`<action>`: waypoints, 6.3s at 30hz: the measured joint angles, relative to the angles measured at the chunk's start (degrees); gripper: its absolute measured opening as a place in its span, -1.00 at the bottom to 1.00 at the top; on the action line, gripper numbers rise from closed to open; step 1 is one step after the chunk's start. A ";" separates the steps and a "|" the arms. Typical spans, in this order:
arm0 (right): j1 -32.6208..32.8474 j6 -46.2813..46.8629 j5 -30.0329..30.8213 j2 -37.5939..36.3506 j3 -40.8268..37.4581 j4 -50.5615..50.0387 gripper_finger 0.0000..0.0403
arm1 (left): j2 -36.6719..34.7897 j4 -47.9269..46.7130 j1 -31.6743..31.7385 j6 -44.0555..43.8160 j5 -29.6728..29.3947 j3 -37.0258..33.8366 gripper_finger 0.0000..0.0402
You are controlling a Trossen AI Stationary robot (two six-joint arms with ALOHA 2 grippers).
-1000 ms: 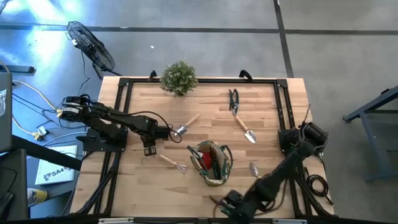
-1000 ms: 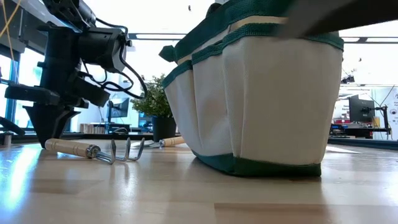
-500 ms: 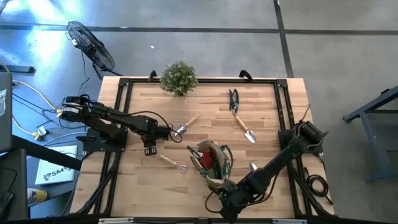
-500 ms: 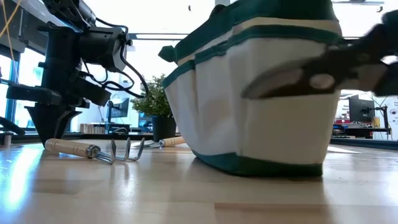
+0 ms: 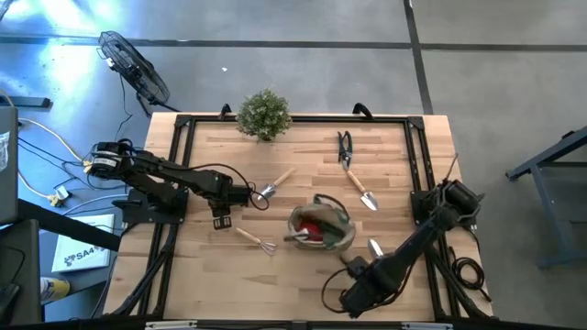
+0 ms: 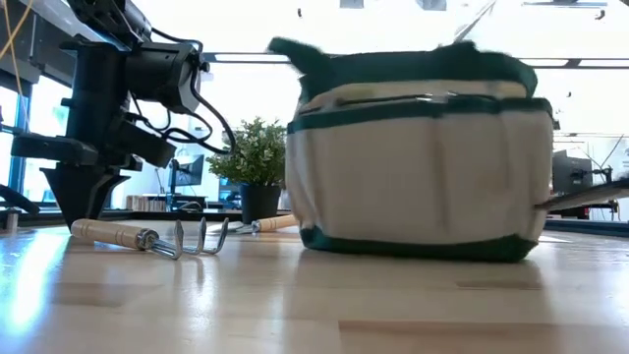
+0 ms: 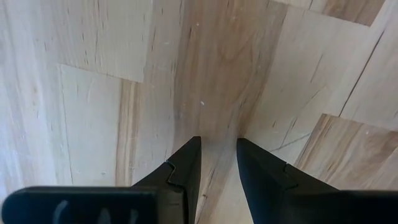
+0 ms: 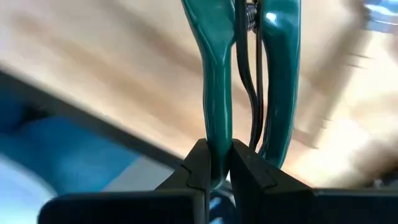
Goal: Pick & Place Garden tools in Gardening bag
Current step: Put the bottom green scissors into the green bag
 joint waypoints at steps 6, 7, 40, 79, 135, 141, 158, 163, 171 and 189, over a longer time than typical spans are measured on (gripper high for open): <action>1.26 2.47 -0.52 -1.49 0.00 -3.30 -0.87 | 0.00 0.13 0.00 -0.02 0.00 0.00 -0.50; 1.52 3.19 -1.19 -1.90 0.00 -3.21 -0.87 | 0.00 0.13 0.00 -0.02 0.02 0.00 -0.50; -4.35 -11.37 -6.33 -4.44 12.62 -28.65 -0.87 | 0.00 0.42 0.00 0.00 0.14 0.04 -0.50; -7.57 -10.62 -8.90 -7.33 14.45 -28.67 -0.87 | 0.00 0.66 -0.02 0.22 -0.20 0.04 -0.50; -21.12 -22.20 -25.46 -7.33 11.67 -28.69 -0.87 | 0.00 0.66 -0.02 0.50 -0.37 0.04 -0.50; -23.61 -26.88 -22.59 -7.33 11.67 -28.73 -0.87 | 0.00 0.68 -0.02 0.50 -0.37 0.04 -0.50; -28.14 -32.90 -29.10 -7.31 4.13 -28.65 -0.87 | 0.00 0.70 -0.02 0.57 -0.37 0.04 -0.50; -29.55 -32.90 -31.62 -7.31 4.13 -28.66 -0.87 | 0.00 0.72 -0.02 0.66 -0.37 0.04 -0.50; -32.75 -34.87 -31.70 -7.31 4.13 -28.69 -0.87 | 0.00 0.96 -0.02 0.68 -0.39 -0.02 -0.50; -41.24 -37.51 -36.03 -6.96 4.13 -28.16 -0.87 | 0.00 3.36 -0.02 3.51 -1.42 -0.02 -0.50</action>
